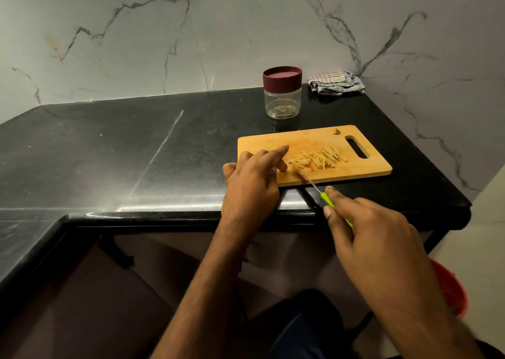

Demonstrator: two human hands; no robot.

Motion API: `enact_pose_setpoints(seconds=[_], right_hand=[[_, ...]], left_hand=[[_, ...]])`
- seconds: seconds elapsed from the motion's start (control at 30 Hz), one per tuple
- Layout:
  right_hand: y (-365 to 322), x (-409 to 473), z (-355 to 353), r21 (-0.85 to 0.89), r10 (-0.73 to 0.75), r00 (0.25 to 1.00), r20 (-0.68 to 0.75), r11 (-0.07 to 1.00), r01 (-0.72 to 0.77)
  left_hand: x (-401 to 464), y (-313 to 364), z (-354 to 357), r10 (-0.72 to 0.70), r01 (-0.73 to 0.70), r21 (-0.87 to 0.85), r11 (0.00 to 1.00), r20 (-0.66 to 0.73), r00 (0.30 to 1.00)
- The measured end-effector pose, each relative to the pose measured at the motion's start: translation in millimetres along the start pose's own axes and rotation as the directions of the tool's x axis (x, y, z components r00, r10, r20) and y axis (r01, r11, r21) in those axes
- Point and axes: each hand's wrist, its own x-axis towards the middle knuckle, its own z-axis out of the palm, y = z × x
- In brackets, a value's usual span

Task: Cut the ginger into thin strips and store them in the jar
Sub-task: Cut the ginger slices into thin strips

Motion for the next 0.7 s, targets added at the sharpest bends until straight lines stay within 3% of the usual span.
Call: enact_pose_setpoints(seconds=[0.23, 0.43, 0.7], right_hand=[[-5.4, -1.9, 1.3, 0.147, -0.045, 0.999, -0.011, 0.988, 0.046], [-7.6, 1.3, 3.6, 0.136, -0.038, 0.998, 0.047, 0.990, 0.031], [-0.3, 9.6, -3.1, -0.035, 0.022, 0.999, -0.049, 0.999, -0.023]], left_hand=[[-0.2, -6.5, 3.4, -0.069, 0.061, -0.091, 0.994, -0.090, 0.994], [-0.5, -5.1, 2.2, -0.137, 0.126, -0.075, 0.989, -0.180, 0.974], [5.3, 0.0, -1.8, -0.130, 0.125, 0.108, 0.986, 0.045, 0.990]])
